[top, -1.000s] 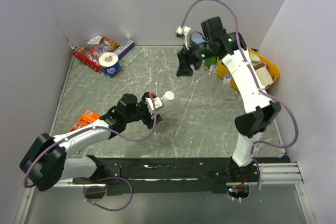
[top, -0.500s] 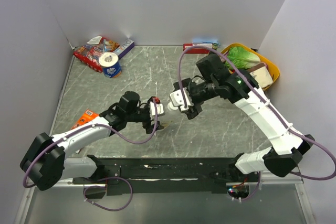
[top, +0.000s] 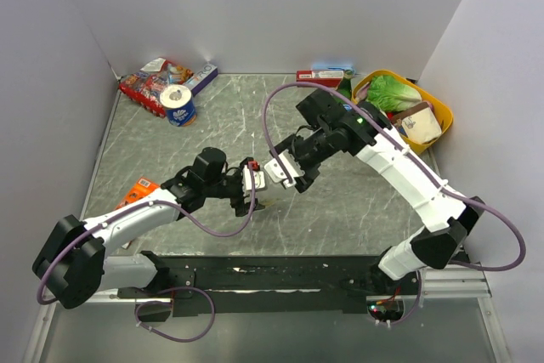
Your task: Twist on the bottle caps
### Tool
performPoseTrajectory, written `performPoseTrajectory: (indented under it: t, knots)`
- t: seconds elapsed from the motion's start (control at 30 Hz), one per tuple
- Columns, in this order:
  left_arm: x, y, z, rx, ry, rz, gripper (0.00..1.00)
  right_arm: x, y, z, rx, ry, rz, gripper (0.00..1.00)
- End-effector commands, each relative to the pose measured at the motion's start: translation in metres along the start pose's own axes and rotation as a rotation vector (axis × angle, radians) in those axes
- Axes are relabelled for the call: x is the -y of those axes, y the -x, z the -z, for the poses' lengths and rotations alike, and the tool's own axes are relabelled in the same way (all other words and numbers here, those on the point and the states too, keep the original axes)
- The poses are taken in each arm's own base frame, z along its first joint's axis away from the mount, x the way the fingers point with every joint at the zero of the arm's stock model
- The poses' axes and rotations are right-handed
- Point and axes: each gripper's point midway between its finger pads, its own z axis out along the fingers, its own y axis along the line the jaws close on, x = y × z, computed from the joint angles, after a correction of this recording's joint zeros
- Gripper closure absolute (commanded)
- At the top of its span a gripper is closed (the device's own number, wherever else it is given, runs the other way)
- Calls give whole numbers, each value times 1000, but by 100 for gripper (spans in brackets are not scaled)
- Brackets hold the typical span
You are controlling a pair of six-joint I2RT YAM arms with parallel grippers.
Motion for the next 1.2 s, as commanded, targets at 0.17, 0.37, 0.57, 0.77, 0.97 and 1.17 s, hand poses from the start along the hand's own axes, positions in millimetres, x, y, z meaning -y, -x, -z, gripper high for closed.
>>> performPoseTrajectory:
  t: [0.17, 0.37, 0.57, 0.77, 0.97, 1.17]
  knots:
    - [-9, 26, 1, 71, 12, -71, 99, -6, 19, 7, 39, 38, 67, 37]
    - [-10, 26, 0, 69, 7, -68, 99, -11, 26, 5, 60, 65, 65, 46]
    - [-14, 25, -2, 64, 21, -69, 99, -10, 31, -1, 77, 77, 11, 64]
    - [-71, 39, 10, 96, 347, -24, 99, 33, 2, -22, -11, -67, -475, 78]
    - [-136, 46, 52, 109, 780, 50, 99, 49, -43, -44, -54, -144, -1262, 88]
    - [-149, 31, 44, 20, 813, 98, 99, 36, -46, -60, -23, -86, -1502, 100]
